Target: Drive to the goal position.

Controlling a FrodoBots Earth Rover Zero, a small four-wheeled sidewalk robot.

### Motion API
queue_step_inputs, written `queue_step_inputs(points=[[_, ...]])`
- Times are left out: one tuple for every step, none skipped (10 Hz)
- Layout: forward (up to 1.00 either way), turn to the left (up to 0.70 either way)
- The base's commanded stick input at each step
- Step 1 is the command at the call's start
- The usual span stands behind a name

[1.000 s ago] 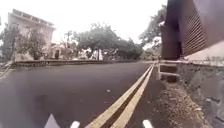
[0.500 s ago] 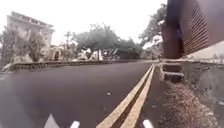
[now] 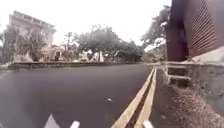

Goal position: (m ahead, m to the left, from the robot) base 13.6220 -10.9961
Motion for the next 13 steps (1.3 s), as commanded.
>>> queue_step_inputs(points=[[0.5,0.0],[0.5,0.0],[0.5,-0.16],[0.5,-0.44],[0.5,-0.5],[0.5,-0.5],[0.5,-0.24],[0.5,0.0],[0.5,0.0],[0.5,0.0],[0.5,0.0],[0.5,0.0],[0.5,0.0]])
